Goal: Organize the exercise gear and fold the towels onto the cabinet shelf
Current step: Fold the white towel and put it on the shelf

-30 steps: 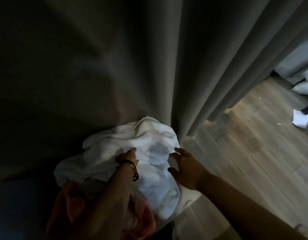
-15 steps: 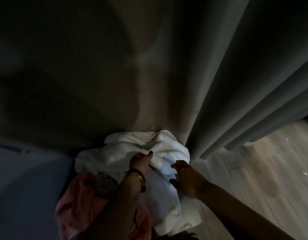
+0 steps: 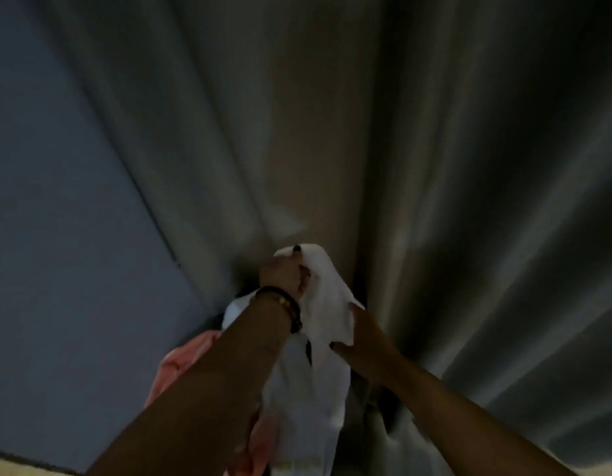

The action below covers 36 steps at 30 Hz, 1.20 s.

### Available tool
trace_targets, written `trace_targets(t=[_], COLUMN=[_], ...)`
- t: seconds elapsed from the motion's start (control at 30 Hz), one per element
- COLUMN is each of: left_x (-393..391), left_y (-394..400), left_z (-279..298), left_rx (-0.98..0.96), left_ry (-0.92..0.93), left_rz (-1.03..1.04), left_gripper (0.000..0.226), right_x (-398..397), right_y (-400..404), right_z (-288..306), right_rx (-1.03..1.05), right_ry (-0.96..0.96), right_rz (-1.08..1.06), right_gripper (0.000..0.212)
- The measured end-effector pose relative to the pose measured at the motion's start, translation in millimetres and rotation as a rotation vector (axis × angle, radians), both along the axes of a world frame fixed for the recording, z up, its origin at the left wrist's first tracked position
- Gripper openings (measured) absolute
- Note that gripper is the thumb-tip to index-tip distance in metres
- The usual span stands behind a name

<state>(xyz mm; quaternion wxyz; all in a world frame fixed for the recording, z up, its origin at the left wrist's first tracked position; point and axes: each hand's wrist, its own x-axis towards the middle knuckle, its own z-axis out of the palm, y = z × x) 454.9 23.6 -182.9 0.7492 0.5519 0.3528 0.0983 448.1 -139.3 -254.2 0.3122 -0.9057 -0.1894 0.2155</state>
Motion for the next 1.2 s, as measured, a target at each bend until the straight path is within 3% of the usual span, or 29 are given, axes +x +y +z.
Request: trace_targets(t=[0.17,0.37,0.5,0.63,0.73,0.9,1.07,1.2], left_x=[-26,-57,-78,-96,-113,-147,-164,-160], left_y=[-19,-40,-44,-35,-16,19,44,53], left_z=[108,195,224,231,226,201,162,144], left_rx=[-0.047,0.073,0.189,0.33,0.282,0.28,0.339,0.436], left_ry=[-0.285,-0.508,-0.629,-0.673,-0.703,-0.577,-0.392,-0.271], left_rz=[0.116,0.084,-0.028,-0.039,0.042,0.122,0.187,0.131], left_gripper=[0.018,0.016,0.017,0.011,0.013,0.01,0.057,0.118], right_x=[5,23,16,14,14,17,-9,-27], right_y=[-3,1,4,13,30,64,98,114], right_z=[54,125,178,213,239,294,333,358], right_rx=[0.161,0.392,0.603,0.587,0.627,0.753,0.767,0.863], right_ry=[-0.208,-0.409,-0.476,-0.614,-0.667,-0.715,-0.806,-0.816], right_rz=[-0.015,-0.095,0.042,0.077,0.078,-0.055,0.094,0.134], right_gripper=[0.102,0.115,0.07,0.01,0.011,0.003,0.011,0.014])
